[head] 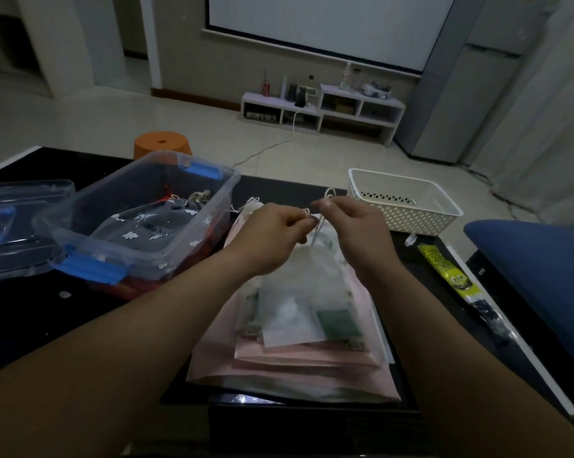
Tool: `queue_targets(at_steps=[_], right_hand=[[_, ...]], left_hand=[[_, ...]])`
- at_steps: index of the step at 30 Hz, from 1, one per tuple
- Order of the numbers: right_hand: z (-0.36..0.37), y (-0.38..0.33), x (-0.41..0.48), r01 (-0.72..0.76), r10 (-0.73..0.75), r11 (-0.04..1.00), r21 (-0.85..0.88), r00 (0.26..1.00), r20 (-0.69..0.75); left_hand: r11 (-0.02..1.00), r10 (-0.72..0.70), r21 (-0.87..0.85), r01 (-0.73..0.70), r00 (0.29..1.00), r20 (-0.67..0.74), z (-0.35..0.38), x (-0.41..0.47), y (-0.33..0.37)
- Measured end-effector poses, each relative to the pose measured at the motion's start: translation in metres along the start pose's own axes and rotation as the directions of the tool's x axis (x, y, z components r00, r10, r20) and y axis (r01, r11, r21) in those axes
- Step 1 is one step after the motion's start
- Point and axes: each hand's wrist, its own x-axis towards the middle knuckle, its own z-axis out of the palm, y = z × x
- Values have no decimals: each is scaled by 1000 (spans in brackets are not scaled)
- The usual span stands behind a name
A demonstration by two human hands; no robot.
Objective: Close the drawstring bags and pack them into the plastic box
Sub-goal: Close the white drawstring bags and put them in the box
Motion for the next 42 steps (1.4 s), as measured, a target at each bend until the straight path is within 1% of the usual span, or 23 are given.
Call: queue_targets(at_steps=[2, 4, 8, 10, 12, 13, 14, 16, 20, 24, 26, 28, 30, 33, 35, 37, 38, 39, 42], right_hand=[[6, -2, 3, 49, -47, 999, -23, 997, 54], [8, -3, 5, 58, -57, 998, -11, 996, 71], [8, 3, 11, 21, -24, 998, 54, 998, 53], [7, 10, 13, -75, 73, 994, 84, 997, 31], [5, 19, 12, -229, 219, 967, 116, 971, 91], [4, 23, 10, -280, 264, 954, 105, 954, 140], [2, 27, 6, -296, 280, 953, 71, 943, 180], [0, 30, 0, -273, 263, 962, 13, 939, 220], [2, 28, -5, -315, 281, 940, 128, 932, 231], [2, 28, -4, -367, 294, 908, 203, 901, 319], [4, 27, -3, -394, 308, 894, 214, 886, 346], [7, 29, -2, -434, 347, 873, 223, 873, 343], [11, 31, -2, -484, 387, 839, 250, 852, 352], [11, 32, -1, -542, 445, 776, 324, 834, 327], [8, 34, 0, -545, 458, 730, 412, 838, 297], [6, 36, 2, -534, 456, 693, 484, 845, 279], [5, 37, 3, -529, 449, 676, 512, 847, 283], [5, 36, 3, -527, 442, 660, 536, 849, 290], [5, 32, 3, -515, 414, 637, 574, 856, 309]], left_hand=[[999, -13, -43, 13, 1000, -9, 1, 0, 2], [993, -42, -115, 41, 999, -12, 0, 1, 4], [928, -81, -357, 103, 994, 77, 1, 5, 9], [875, -110, -460, 148, 988, 109, 2, 6, 11], [823, -151, -535, 188, 982, 114, 0, 8, 10], [806, -177, -555, 206, 978, 106, -1, 10, 10], [794, -204, -565, 223, 974, 99, -2, 10, 8], [776, -241, -580, 249, 966, 93, -4, 11, 6], [768, -241, -588, 256, 965, 104, 2, 7, 6], [776, -246, -587, 232, 968, 58, 3, 6, 7], [785, -259, -573, 233, 965, 38, 1, 6, 6], [798, -267, -552, 241, 963, 35, 0, 6, 5], [789, -280, -560, 251, 959, 35, 2, 6, 4], [756, -383, -580, 304, 923, -15, 4, 9, -1], [676, -487, -644, 357, 873, -28, 3, 8, -3], [618, -555, -664, 421, 832, 11, 1, 10, -7], [627, -568, -638, 446, 823, 17, 0, 10, -9], [661, -563, -591, 462, 826, 16, -1, 10, -10], [765, -516, -453, 457, 856, -8, -6, 16, -20]])
